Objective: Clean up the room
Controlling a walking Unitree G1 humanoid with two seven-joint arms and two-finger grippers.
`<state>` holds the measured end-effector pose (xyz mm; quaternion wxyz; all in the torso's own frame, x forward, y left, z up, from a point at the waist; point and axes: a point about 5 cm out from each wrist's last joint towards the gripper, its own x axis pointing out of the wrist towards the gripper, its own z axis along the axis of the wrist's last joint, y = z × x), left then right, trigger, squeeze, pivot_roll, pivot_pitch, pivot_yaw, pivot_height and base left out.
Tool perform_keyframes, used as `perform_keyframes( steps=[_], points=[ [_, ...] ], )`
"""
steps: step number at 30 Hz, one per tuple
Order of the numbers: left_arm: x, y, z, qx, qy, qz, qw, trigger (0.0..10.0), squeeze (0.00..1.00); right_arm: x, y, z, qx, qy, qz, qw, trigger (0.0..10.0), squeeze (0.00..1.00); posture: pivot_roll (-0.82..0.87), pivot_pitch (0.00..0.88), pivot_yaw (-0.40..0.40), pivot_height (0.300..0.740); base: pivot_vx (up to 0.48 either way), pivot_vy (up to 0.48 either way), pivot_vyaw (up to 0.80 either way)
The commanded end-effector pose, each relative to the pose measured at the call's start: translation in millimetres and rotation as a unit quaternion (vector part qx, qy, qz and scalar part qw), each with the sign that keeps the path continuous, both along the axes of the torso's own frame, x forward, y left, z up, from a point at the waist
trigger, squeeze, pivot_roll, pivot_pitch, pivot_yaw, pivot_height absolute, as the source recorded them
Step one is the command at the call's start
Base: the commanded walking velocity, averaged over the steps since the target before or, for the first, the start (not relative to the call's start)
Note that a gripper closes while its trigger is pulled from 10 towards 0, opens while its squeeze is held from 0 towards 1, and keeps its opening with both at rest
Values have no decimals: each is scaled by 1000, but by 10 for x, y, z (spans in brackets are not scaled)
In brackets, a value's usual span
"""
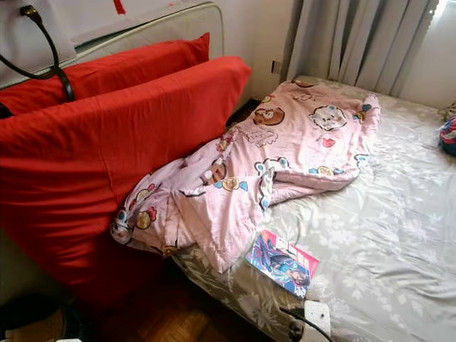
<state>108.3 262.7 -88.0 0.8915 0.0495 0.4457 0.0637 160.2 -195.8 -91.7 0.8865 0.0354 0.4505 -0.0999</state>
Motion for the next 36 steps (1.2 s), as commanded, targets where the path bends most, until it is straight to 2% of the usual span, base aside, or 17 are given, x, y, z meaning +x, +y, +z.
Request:
perform_keyframes(
  steps=[1, 6, 9, 11, 17, 20, 28, 29, 30, 31, 32, 36],
  points=[
    [-151, 16, -40, 9, 28, -8, 1000, 10000, 0, -149, -3, -62, -5, 28, 0, 1000, 10000, 0, -152, 52, 21, 740, 0, 0, 0],
    [-252, -11, -59, 2, 21, 10, 1000, 10000, 0, -226, -18, -74, -7, 19, 33, 999, 10000, 0, -149, 50, 5, 740, 0, 0, 0],
    [-288, -30, -55, -6, 5, 18, 1000, 10000, 0, -242, -26, -55, -3, -11, 37, 999, 10000, 0, -146, 49, -8, 740, 0, 0, 0],
    [-322, -38, -31, -7, -25, 26, 999, 10000, 0, -274, -48, -26, -1, -52, 17, 998, 10000, 0, -137, 52, -23, 740, 0, 0, 0],
    [-351, -24, 7, -3, -59, 38, 998, 10000, 0, -314, -50, -7, 5, -81, 4, 997, 10000, 0, -127, 54, -32, 740, 0, 0, 0],
    [-354, -17, 49, 7, -86, 27, 996, 10000, 0, -337, -43, 5, 11, -98, 5, 995, 10000, 0, -116, 62, -34, 740, 0, 0, 0],
    [-333, -36, 107, -8, -128, 7, 992, 10000, 0, -351, -47, 39, 11, -130, -5, 991, 10000, 0, -118, 74, -27, 740, 0, 0, 0],
    [376, -310, 355, 6, -250, -59, 967, 10000, 0, -346, -42, 46, 11, -135, -1, 991, 10000, 0, -126, 73, -24, 740, 0, 0, 0],
    [837, -566, 657, 15, -344, -97, 934, 10000, 0, -343, -39, 50, 12, -138, 2, 990, 10000, 0, -127, 74, -24, 740, 0, 0, 0],
    [1269, -906, 1159, 9, -464, -123, 877, 10000, 0, -337, -32, 62, 14, -147, 7, 989, 10000, 0, -130, 72, -23, 740, 0, 0, 0],
    [1269, -906, 1159, 9, -464, -123, 877, 10000, 0, -337, -32, 62, 14, -147, 7, 989, 10000, 0, -130, 72, -23, 740, 0, 0, 0],
    [1321, -964, 1296, 5, -499, -138, 856, 10000, 0, -323, -18, 81, 20, -162, 15, 987, 10000, 0, -132, 67, -24, 740, 0, 0, 0]
  ],
)
